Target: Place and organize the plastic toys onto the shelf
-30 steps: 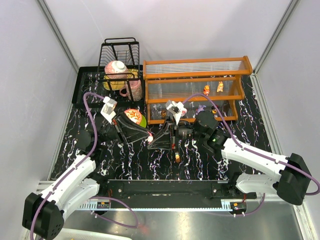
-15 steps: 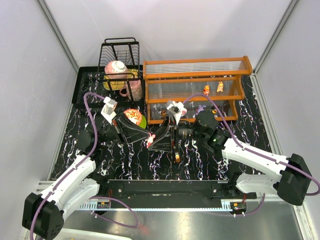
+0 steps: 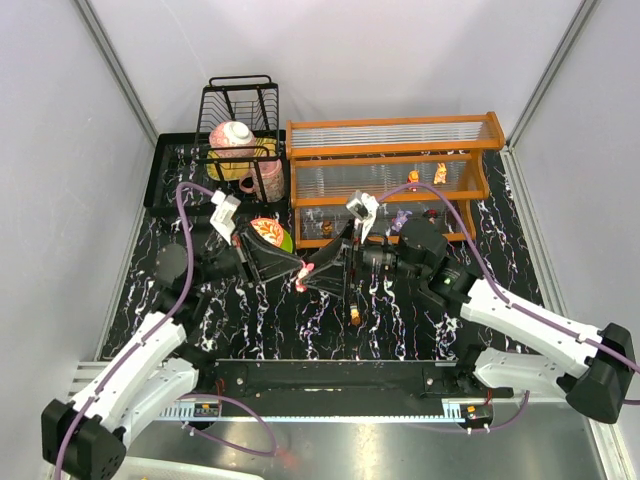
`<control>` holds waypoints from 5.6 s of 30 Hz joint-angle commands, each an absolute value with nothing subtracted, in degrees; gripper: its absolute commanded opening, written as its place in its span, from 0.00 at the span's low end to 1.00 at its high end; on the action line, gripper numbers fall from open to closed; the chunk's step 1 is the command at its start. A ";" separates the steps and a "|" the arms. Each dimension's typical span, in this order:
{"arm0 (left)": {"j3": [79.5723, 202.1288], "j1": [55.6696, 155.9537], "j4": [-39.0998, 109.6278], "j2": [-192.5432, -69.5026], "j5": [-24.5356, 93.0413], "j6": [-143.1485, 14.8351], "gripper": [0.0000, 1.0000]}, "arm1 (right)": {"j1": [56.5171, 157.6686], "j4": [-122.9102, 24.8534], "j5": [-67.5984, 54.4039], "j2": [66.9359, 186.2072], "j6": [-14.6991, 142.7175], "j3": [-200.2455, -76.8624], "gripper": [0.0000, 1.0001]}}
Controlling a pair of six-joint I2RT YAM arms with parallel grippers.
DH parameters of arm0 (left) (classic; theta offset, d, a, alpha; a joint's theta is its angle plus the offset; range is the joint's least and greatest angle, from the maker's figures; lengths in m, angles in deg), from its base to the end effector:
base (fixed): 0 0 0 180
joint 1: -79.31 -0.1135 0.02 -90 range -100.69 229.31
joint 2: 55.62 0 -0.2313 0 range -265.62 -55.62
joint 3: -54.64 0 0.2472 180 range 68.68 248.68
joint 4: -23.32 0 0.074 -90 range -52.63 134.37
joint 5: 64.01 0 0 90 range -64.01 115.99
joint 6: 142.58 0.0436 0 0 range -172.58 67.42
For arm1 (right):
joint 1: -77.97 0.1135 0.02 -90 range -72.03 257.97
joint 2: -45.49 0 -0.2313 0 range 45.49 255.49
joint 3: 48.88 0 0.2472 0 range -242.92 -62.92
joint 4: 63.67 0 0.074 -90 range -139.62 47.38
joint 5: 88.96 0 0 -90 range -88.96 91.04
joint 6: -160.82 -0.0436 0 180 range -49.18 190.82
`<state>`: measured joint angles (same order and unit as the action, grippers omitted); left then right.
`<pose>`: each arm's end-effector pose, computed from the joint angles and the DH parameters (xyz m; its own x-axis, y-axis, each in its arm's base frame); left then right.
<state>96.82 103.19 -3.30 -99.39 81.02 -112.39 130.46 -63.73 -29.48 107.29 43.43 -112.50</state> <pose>0.1591 -0.1095 0.3085 -0.5928 -0.2793 -0.7553 0.7925 -0.0357 -0.6088 0.1464 0.2271 0.3289 -0.4388 0.0792 -0.8951 -0.8903 0.0963 0.4450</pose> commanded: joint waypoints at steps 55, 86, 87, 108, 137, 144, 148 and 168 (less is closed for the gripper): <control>121.77 124.84 58.55 -97.72 18.08 -82.73 0.00 | 138.70 -49.18 3.59 120.81 38.48 -127.17 0.51; 122.03 124.84 58.37 -98.68 20.81 -78.95 0.00 | 138.43 -49.18 1.40 123.01 39.89 -128.84 0.31; 121.94 124.84 58.29 -98.60 20.81 -78.94 0.00 | 138.43 -49.10 1.40 123.01 39.80 -128.84 0.29; 121.15 124.75 62.24 -91.30 11.49 -76.66 0.99 | 132.12 -46.73 25.72 108.34 53.56 -118.73 0.00; 118.60 124.75 57.32 -86.03 16.06 -77.98 0.99 | 107.76 -70.17 15.02 126.34 69.94 -117.32 0.00; 117.64 124.75 55.65 -84.01 17.73 -77.63 0.99 | 106.44 -73.17 14.84 130.39 73.02 -119.08 0.00; 117.64 124.75 56.53 -83.48 17.03 -77.36 0.99 | 106.00 -74.50 15.37 132.15 73.02 -119.34 0.00; 118.08 124.75 55.83 -84.62 17.82 -77.62 0.99 | 105.74 -76.96 16.86 136.98 72.93 -121.02 0.00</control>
<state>117.78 124.65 59.10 -83.87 16.78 -77.99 106.22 -73.55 15.13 136.10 72.10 -118.27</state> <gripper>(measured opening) 0.984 0.283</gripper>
